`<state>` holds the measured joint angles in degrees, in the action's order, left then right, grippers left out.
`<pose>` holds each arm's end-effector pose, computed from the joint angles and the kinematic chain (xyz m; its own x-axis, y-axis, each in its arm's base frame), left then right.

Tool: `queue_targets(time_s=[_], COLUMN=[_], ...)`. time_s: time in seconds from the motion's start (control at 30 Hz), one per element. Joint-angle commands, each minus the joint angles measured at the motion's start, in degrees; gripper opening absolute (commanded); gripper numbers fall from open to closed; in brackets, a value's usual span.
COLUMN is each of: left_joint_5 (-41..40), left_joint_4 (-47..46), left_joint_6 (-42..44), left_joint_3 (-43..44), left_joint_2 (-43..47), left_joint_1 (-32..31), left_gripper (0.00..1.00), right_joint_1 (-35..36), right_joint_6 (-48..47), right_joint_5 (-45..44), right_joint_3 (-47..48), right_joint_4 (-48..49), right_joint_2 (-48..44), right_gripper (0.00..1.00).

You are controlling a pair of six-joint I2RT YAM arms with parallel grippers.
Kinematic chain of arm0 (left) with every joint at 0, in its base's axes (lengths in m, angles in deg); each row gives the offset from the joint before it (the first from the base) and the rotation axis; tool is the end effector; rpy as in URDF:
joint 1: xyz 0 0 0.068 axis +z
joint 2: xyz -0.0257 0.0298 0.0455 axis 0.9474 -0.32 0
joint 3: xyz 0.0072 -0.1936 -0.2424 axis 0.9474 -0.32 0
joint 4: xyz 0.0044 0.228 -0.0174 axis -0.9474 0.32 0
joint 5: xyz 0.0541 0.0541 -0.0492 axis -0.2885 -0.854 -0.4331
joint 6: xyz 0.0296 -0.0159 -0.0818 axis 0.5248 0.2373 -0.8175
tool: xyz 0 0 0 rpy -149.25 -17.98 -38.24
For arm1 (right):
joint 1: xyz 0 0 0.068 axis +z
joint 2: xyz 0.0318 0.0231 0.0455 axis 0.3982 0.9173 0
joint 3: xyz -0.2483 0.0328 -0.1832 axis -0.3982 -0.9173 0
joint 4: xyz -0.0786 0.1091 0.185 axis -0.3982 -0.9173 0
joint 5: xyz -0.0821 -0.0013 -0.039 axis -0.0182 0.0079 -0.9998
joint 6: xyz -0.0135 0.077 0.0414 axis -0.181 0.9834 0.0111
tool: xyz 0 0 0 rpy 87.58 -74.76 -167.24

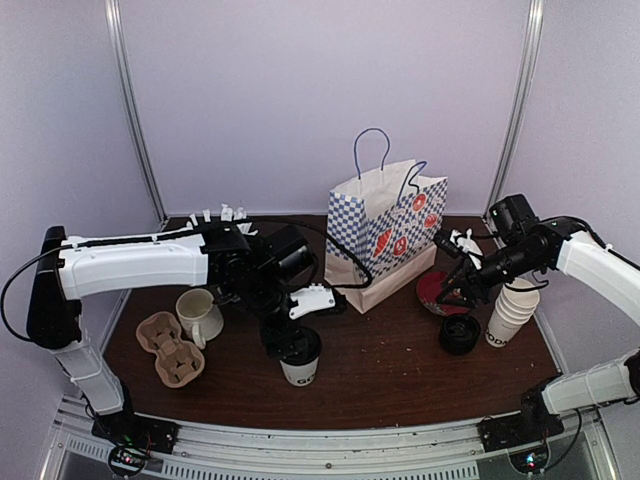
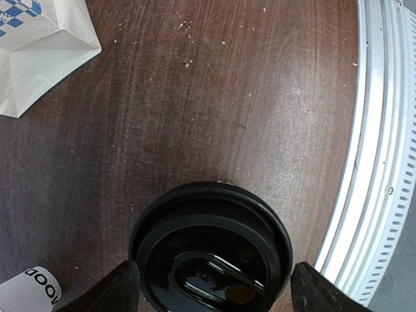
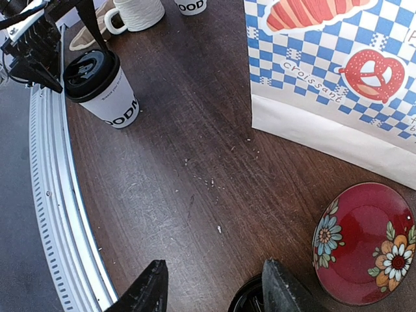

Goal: Pack the takeout coffee

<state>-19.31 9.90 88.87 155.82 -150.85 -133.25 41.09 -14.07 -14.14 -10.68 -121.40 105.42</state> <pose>0.1496 -0.2967 0.2725 -0.3164 0.8764 -0.3631 0.9453 0.3234 -0.0431 0.1683 0.1086 0.3036 -0.4226 -0.5272 -0.7372 -0.8909 0.3910 0.2312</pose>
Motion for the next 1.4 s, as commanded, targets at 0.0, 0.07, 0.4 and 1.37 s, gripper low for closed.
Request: queue_targets(time_s=[0.0,0.07,0.4,1.37], left_joint_5=[2.6,2.8,2.0,1.1], left_joint_4=[1.1,1.1,-0.5,1.2], left_joint_6=[-0.8,-0.9,-0.4,-0.8], left_joint_3=[0.5,0.6,-0.9,-1.0], left_joint_2=[-0.3,0.7,2.0,-2.2], left_joint_1=[0.1,0.0,0.1,0.9], left_gripper=[0.85,0.87,0.98,0.84], right_joint_1=[-0.3,-0.3,-0.3,-0.3], right_joint_6=[-0.8,-0.9,-1.0,-1.7], right_joint_5=[0.7,0.4,0.6,1.4], right_joint_3=[-0.4,-0.1,-0.1,-0.3], right_joint_4=[0.8,0.7,0.7,0.3], right_joint_2=[0.5,1.0,2.0,2.2], right_gripper=[0.53,0.53,0.53,0.53])
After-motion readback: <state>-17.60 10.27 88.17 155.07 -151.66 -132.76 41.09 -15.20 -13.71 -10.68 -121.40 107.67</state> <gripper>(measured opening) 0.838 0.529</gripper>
